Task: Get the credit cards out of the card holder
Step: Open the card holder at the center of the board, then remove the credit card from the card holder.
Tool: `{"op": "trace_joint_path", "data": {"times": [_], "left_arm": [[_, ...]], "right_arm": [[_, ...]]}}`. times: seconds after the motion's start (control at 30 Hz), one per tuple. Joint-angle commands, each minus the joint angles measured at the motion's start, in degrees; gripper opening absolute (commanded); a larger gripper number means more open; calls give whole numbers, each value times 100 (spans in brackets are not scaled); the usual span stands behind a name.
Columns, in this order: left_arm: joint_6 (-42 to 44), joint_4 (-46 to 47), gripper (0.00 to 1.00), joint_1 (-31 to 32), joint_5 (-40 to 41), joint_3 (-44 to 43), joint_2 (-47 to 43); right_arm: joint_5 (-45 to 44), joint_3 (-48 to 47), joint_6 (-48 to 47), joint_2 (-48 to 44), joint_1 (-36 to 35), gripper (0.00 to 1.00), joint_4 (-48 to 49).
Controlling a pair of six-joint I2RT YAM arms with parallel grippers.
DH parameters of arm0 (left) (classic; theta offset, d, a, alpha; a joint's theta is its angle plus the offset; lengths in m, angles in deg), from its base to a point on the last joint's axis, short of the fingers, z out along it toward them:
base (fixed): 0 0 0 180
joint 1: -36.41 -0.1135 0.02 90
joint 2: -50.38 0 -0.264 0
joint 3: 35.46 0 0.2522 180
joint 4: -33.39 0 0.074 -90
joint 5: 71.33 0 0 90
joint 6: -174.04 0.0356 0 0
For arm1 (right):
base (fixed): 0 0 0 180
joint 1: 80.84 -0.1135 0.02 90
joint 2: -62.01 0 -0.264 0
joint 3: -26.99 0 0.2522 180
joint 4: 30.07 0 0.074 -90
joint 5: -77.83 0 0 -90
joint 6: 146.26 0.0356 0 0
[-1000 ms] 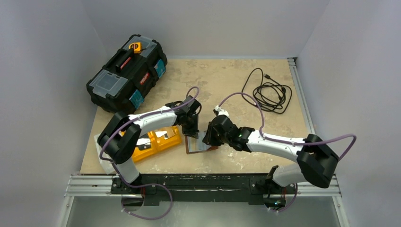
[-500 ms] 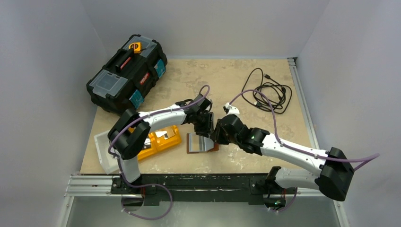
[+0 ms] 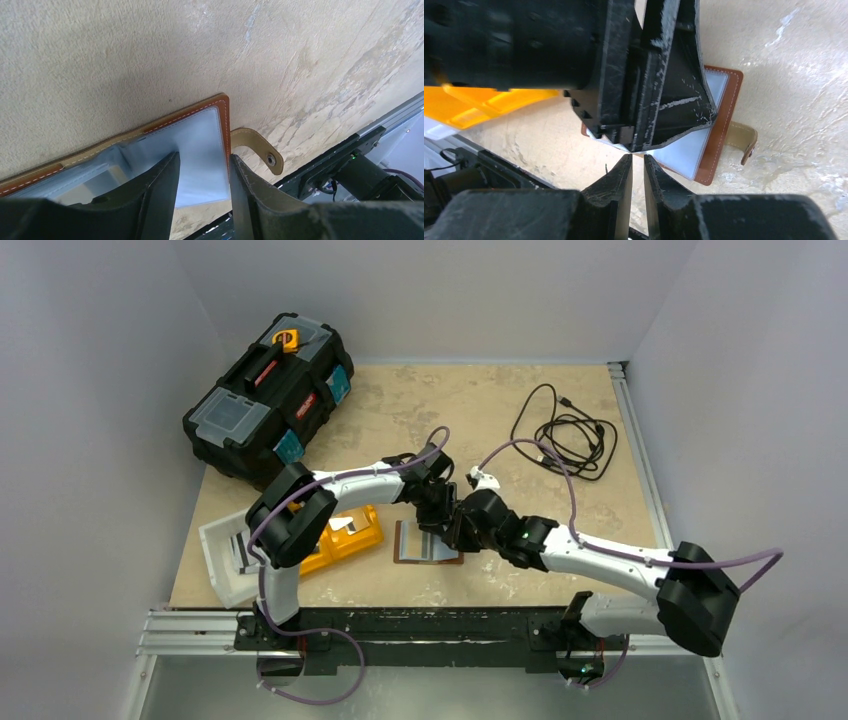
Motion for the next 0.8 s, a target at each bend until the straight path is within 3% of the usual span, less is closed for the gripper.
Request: {"op": "trace_joint_path", "data": {"times": [0.0, 0.3, 0.5, 0.77], "left_arm": [[56, -57, 41, 24, 27, -225, -82], [256, -407, 44, -22, 293, -212, -604], [532, -869, 49, -150, 886, 168, -1288], [676, -1037, 46, -325, 1310, 760, -1659]], "right_arm": [[397, 367, 181, 226, 17, 13, 925], [291, 977, 448, 830, 285, 10, 1759], [324, 1066, 453, 892, 403, 9, 1707], [400, 1066, 444, 1083, 405, 8, 1739]]}}
